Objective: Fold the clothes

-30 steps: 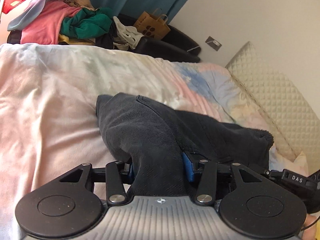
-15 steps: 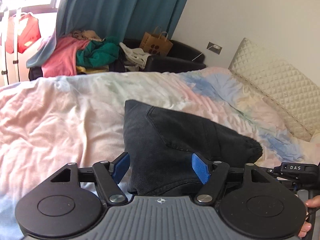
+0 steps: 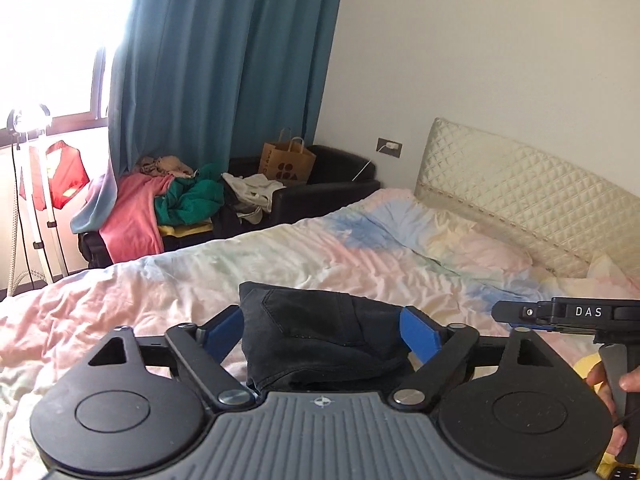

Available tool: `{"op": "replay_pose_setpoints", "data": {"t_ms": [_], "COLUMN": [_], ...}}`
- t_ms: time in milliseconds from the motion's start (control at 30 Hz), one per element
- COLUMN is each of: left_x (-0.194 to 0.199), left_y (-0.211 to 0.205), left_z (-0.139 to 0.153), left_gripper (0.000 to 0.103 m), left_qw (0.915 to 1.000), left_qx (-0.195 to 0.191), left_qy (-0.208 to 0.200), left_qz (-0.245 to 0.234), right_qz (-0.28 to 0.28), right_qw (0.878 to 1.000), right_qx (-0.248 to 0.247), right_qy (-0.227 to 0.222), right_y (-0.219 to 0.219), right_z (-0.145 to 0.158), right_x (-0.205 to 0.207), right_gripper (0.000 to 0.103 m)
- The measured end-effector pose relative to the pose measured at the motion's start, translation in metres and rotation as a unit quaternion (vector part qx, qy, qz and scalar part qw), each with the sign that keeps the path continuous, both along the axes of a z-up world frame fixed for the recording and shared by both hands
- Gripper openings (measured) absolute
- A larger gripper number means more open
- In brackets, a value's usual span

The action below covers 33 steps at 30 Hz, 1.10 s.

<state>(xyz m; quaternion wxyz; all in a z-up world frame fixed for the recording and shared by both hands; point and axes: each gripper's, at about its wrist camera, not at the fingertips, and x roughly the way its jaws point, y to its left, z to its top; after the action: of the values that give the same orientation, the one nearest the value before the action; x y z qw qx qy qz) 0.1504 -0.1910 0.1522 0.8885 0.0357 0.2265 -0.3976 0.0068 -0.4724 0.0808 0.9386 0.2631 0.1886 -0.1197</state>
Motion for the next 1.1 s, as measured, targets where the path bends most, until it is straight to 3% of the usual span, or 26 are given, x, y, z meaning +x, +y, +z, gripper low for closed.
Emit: {"op": "replay_pose_setpoints", "data": {"t_ms": [67, 200, 333, 500, 667, 1100], "left_x": [-0.025, -0.066, -0.099, -0.125, -0.134, -0.124], "left_y": [0.01, 0.027, 0.043, 0.066, 0.082, 0.086], "left_z": [0.01, 0.017, 0.004, -0.024, -0.053, -0.102], "left_gripper": [0.103, 0.103, 0.103, 0.103, 0.103, 0.103], "left_qw": [0.9999, 0.9992, 0.9985, 0.9966, 0.9918, 0.9883], "left_qx": [-0.005, -0.011, -0.02, -0.035, -0.052, 0.008], "left_qy": [-0.014, -0.036, -0.048, -0.055, -0.065, -0.09], "left_qz": [-0.003, 0.009, 0.019, 0.05, 0.097, 0.123], "right_qz": [0.012, 0.01, 0.008, -0.008, -0.025, -0.066], "right_qw": [1.0, 0.998, 0.995, 0.985, 0.984, 0.979], "right_qx": [-0.022, -0.056, -0.089, -0.166, -0.164, -0.19], "right_qy": [-0.008, -0.023, -0.038, -0.043, -0.057, -0.03], "right_y": [0.016, 0.044, 0.072, 0.11, 0.12, 0.141], "right_z": [0.019, 0.024, 0.028, 0.002, -0.035, -0.088], "right_x": [-0.013, -0.036, -0.058, -0.07, -0.068, -0.05], "right_gripper": [0.08, 0.082, 0.083, 0.083, 0.083, 0.082]}}
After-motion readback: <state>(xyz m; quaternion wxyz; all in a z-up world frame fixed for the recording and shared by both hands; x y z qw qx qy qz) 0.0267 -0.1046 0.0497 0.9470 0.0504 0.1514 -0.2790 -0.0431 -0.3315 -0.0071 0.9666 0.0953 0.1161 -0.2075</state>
